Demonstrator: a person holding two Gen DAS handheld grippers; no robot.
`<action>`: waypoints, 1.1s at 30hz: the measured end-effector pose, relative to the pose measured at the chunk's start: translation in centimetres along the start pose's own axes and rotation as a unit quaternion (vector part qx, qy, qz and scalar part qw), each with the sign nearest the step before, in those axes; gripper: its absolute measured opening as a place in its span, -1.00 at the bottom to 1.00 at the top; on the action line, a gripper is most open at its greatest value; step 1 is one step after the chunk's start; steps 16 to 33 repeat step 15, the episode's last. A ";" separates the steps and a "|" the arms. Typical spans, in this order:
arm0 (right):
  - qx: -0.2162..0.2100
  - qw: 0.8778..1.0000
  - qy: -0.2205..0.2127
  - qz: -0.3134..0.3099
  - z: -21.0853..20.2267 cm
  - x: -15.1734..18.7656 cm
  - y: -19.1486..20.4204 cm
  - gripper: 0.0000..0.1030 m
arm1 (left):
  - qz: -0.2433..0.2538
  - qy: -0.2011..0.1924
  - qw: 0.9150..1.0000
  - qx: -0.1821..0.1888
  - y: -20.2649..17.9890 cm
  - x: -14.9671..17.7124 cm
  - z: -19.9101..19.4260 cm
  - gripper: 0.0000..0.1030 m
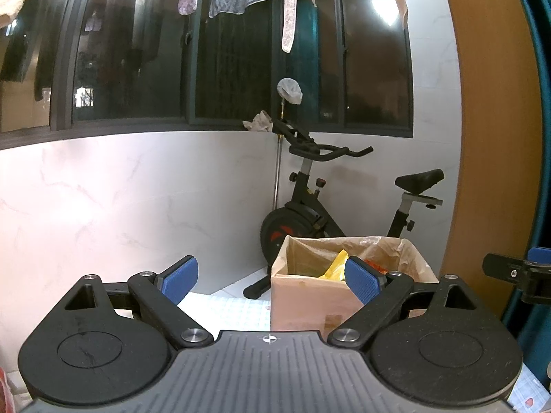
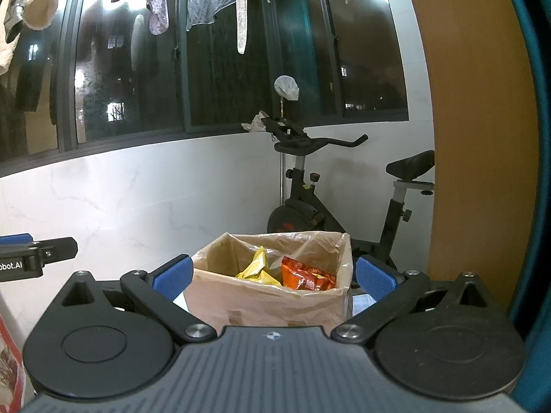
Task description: Organize snacks
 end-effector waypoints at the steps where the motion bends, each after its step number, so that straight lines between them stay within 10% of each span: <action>1: -0.001 1.000 0.000 0.000 0.0 0.0 0.0 1.00 | -0.001 0.000 1.000 0.000 0.1 0.0 0.0 0.82; 33: 0.001 1.000 0.000 0.000 -0.1 0.2 -0.1 1.00 | -0.012 0.007 1.000 -0.002 0.3 0.2 -0.1 0.82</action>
Point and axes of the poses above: each gripper's, at about its wrist camera, not at the fingertips, and z roughly the way its jaws point, y to its left, x to its underside, the point moved 7 cm from there along z, roughly the way its jaws point, and after that the axes turned 13 degrees about y, right-handed, at the moved point
